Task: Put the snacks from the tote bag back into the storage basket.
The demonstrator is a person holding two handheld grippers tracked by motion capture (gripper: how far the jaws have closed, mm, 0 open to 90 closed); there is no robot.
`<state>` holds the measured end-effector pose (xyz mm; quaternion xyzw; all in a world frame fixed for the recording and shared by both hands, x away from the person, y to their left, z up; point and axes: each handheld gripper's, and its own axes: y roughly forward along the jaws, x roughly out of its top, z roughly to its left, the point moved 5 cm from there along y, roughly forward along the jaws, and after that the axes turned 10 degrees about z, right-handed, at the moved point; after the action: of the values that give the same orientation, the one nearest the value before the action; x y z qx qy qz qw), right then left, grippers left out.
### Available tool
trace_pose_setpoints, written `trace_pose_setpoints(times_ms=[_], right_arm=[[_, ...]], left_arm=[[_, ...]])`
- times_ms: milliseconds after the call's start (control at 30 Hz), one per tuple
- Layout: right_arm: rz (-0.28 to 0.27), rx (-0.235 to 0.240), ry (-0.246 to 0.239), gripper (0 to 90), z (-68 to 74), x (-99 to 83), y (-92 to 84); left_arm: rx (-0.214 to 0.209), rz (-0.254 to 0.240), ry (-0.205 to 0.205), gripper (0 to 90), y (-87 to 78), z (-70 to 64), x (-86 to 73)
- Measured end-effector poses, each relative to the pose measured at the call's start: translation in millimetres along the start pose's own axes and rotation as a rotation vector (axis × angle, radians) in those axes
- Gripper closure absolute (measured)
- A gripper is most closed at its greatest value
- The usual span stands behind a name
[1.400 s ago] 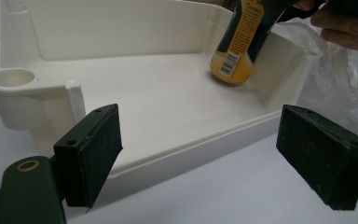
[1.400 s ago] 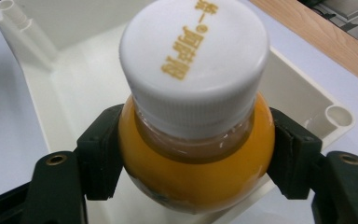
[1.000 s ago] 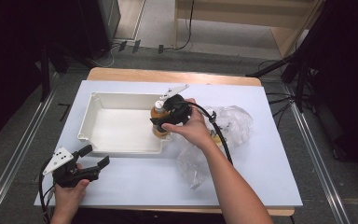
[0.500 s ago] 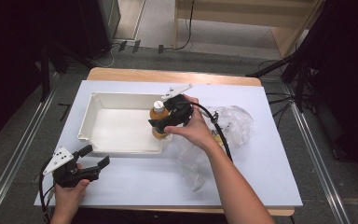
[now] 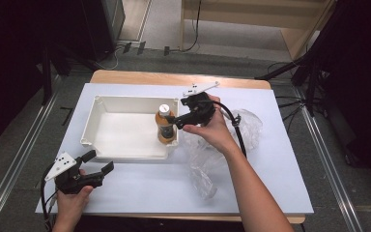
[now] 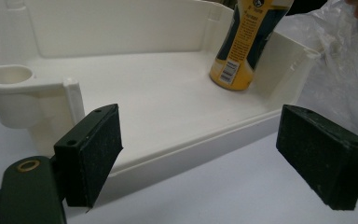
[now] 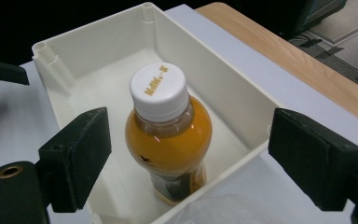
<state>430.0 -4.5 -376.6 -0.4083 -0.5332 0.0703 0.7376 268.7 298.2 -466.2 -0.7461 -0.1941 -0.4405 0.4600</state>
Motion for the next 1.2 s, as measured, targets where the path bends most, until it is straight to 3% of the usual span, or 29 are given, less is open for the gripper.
trace_pose_setpoints(times_ms=[1200], right_arm=[[-0.097,-0.114,0.097,14.1,-39.1,-45.7,-65.8]], left_arm=[[0.0,-0.005,-0.003,14.3,-0.1,0.0,-0.1]])
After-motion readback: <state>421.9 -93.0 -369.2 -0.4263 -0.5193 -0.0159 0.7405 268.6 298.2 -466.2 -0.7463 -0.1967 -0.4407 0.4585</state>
